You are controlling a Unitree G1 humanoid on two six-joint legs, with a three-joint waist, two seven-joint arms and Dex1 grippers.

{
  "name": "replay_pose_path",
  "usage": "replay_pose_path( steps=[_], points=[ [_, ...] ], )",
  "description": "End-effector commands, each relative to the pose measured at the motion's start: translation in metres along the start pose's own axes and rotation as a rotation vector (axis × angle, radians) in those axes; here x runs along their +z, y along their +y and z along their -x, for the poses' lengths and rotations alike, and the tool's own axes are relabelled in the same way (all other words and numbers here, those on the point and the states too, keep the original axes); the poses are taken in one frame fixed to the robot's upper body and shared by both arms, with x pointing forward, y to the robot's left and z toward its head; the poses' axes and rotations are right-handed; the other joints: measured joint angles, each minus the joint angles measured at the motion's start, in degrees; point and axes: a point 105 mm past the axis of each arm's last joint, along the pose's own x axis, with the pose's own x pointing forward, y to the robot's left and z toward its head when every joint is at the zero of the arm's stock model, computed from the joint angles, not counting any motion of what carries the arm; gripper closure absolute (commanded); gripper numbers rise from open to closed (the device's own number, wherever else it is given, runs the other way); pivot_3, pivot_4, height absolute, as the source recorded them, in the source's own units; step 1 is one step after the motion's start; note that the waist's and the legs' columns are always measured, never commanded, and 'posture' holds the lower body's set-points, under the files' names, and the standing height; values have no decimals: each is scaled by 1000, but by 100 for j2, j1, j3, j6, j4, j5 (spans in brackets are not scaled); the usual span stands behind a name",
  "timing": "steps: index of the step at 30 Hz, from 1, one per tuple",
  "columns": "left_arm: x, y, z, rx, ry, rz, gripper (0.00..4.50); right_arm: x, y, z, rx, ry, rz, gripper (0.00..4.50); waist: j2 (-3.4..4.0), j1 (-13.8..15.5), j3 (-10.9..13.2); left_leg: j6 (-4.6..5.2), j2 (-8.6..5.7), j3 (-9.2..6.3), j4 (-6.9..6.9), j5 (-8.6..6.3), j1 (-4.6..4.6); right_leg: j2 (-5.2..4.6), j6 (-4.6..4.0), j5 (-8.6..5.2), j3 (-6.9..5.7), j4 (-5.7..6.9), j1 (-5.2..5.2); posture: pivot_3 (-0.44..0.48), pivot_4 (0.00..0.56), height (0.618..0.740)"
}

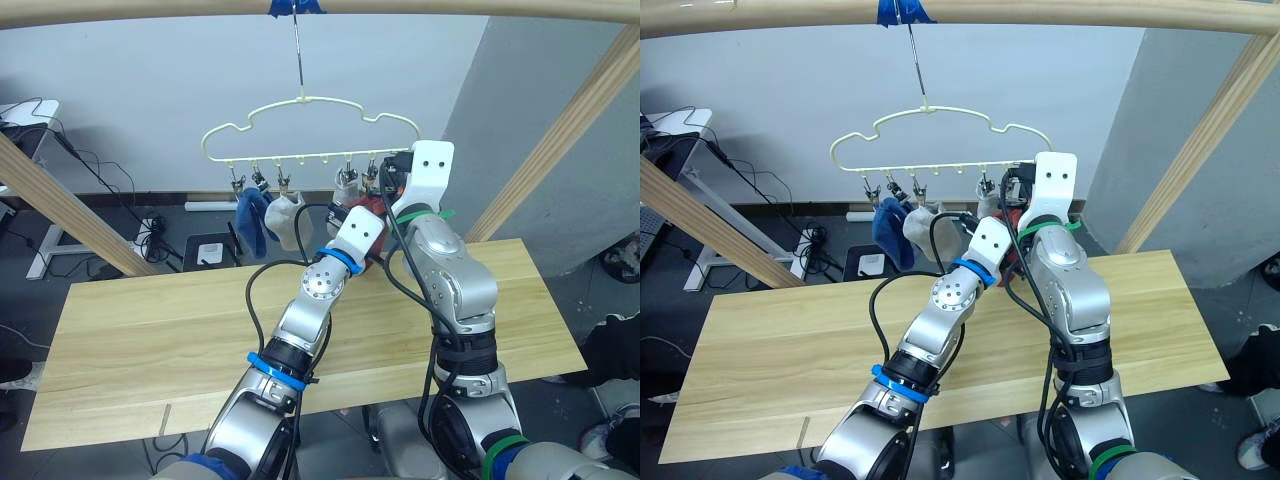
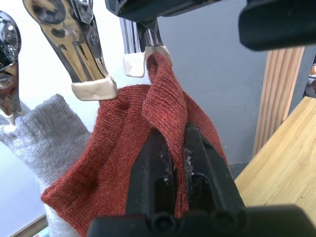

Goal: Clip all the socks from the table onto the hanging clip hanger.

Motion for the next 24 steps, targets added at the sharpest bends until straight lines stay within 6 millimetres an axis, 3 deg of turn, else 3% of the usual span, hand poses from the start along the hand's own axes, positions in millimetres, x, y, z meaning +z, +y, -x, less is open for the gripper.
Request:
replay_pose_path(
  steps=[1,6,14,16,24],
  points=[
    [20,3,-6,20,-71,-6,4500,20,7,4,21,-71,5,4462,0,1,0,0,0,0,0,0,0,0,0,0,0,0,0,-245,227,740],
    [22,5,-8,27,-77,-7,4500,21,5,4,13,-77,2,4462,0,0,0,0,0,0,0,0,0,0,0,0,0,0,0,-244,228,740],
    [23,-3,-7,-14,-89,14,4500,26,4,5,4,-101,-11,1703,0,2,0,0,0,0,0,0,0,0,1,0,1,0,0,-238,229,740],
    [21,-5,-6,-23,-85,35,4500,27,4,5,3,-104,-13,1703,0,2,0,0,0,0,0,0,0,0,1,0,0,0,0,-238,229,740],
    [19,-17,12,-148,-69,75,2124,30,0,21,61,-112,20,1649,0,3,0,0,0,-1,-4,0,0,0,1,-1,-1,0,0,-227,227,740]
  ],
)
